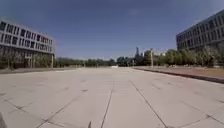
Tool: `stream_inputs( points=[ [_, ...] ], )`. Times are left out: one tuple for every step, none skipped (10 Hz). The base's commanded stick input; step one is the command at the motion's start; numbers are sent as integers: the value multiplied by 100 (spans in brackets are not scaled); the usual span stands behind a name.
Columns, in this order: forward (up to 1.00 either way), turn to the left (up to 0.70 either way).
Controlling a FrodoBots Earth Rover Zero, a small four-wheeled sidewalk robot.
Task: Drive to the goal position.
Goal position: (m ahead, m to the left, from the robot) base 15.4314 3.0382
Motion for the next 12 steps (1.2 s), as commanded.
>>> stream_inputs(
  points=[
    [70,0],
    [70,0],
    [70,0],
    [70,0],
    [70,0],
    [70,0],
    [70,0],
    [70,0],
    [70,0],
    [70,0],
    [70,0],
    [70,0]
  ],
)
